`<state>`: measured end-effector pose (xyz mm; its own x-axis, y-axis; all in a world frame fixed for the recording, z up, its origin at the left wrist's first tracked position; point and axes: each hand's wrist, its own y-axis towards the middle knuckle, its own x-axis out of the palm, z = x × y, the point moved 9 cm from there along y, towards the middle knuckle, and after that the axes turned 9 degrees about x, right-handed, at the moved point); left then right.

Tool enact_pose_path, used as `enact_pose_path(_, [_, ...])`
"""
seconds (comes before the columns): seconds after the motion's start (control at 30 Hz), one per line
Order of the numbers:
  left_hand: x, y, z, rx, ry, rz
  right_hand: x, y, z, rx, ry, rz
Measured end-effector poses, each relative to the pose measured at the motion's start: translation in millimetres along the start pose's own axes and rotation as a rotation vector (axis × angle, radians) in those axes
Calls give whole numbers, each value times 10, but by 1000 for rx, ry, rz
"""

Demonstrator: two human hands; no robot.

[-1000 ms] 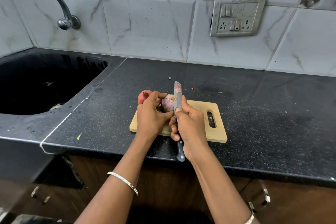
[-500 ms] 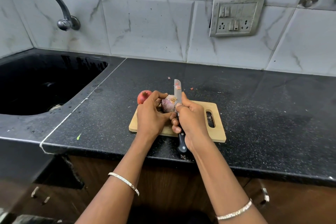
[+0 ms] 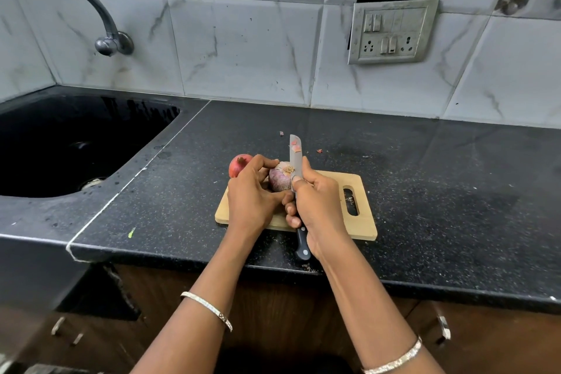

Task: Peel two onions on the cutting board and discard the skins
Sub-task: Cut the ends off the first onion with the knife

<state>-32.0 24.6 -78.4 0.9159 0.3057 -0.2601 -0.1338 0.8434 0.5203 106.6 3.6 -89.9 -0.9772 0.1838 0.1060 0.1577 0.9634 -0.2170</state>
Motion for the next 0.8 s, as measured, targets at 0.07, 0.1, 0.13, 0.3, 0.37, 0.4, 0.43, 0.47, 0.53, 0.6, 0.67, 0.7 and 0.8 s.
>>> enact_pose_path(0.07, [3, 1, 2, 10, 0, 4, -21, -92, 71, -7, 1, -17])
enact_pose_path(0.1, [6, 3, 3, 14, 1, 4, -24, -146, 99, -7, 16, -25])
enact_pose_path(0.13, [7, 2, 6, 17, 5, 5, -24, -173, 115, -6, 30, -27])
enact_pose_path(0.3, [-15, 0, 0, -7, 19, 10, 22, -3, -1, -19, 12, 19])
enact_pose_path(0.37, [-11, 6, -16, -9, 23, 5, 27, 15, -10, -18, -3, 17])
enact_pose_path(0.4, [-3, 7, -23, -7, 24, 4, 17, -20, 7, -20, -10, 11])
enact_pose_path(0.43, [2, 6, -26, -4, 24, 7, 1, -74, 41, -22, -11, 0])
enact_pose_path(0.47, [4, 9, -22, -2, 19, 10, -8, -133, 80, -22, -2, -12])
enact_pose_path(0.53, [8, 15, -25, 7, 23, 13, -14, -211, 122, -21, 27, -21])
enact_pose_path(0.6, [0, 10, -30, 6, 24, 17, 3, -148, 97, -24, 30, -3])
enact_pose_path(0.67, [-4, 6, -31, -3, 21, 19, 27, -26, 29, -17, 20, 24])
enact_pose_path(0.7, [-7, 9, -29, -6, 21, 21, 38, 28, -1, -13, 18, 28])
enact_pose_path(0.8, [1, 10, -57, -20, 29, 23, 33, -17, 10, -14, -2, 6])
